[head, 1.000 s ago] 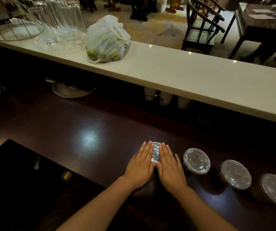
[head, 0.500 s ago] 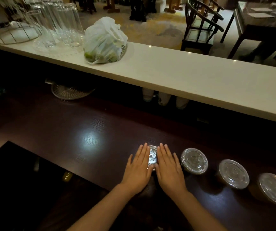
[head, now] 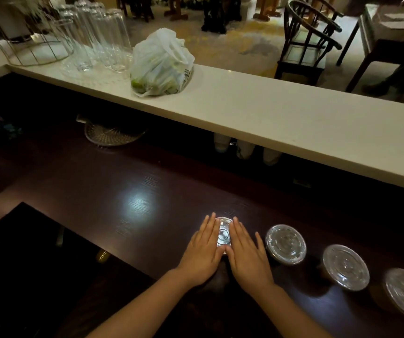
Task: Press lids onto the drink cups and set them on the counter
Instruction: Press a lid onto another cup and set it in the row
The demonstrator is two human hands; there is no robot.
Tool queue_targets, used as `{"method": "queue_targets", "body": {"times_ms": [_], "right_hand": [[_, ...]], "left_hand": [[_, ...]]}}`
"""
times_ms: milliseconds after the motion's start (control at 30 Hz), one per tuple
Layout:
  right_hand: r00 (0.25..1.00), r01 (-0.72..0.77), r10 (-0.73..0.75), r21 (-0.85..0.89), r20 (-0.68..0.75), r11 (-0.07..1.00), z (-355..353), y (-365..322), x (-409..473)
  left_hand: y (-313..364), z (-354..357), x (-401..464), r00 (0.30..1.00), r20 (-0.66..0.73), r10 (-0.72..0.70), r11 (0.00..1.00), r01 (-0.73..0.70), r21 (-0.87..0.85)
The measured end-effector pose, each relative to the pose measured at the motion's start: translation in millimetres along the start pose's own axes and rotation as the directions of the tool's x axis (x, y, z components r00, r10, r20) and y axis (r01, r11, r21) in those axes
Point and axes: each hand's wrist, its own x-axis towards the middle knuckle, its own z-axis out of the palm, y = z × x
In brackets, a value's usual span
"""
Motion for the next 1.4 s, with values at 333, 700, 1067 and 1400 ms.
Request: {"method": "queue_targets", "body": {"times_ms": [333, 700, 1067, 1400], "right_hand": [[0.903, 0.307, -0.321, -0.094, -0.286, 0.947, -8.1, 7.2, -12.5], [0.801, 0.502, -0.562, -0.278, -0.208, 0.819, -27.0, 14.7, 11.3], [0.845, 0.321, -0.131, 0.294, -0.519, 0.9, -69.0, -14.3, 23.3], [0.873, 0.035, 0.475, 0.986, -0.109, 0.163, -88.4, -41.1, 33.2]], "left_hand": [[6.6, 23.7, -15.4, 0.916, -0.16, -0.368, 0.759, 0.197, -0.62], [17.9, 23.9, -6.0, 0.834, -0.183, -0.521, 0.579, 0.187, -0.793], [47.1, -19.3, -11.9, 0.746, -0.097, -0.659, 0.149, 0.003, -0.989], [62.9, -69.2, -15.2, 0.778, -0.606, -0.166, 0.813, -0.24, -0.531]]}}
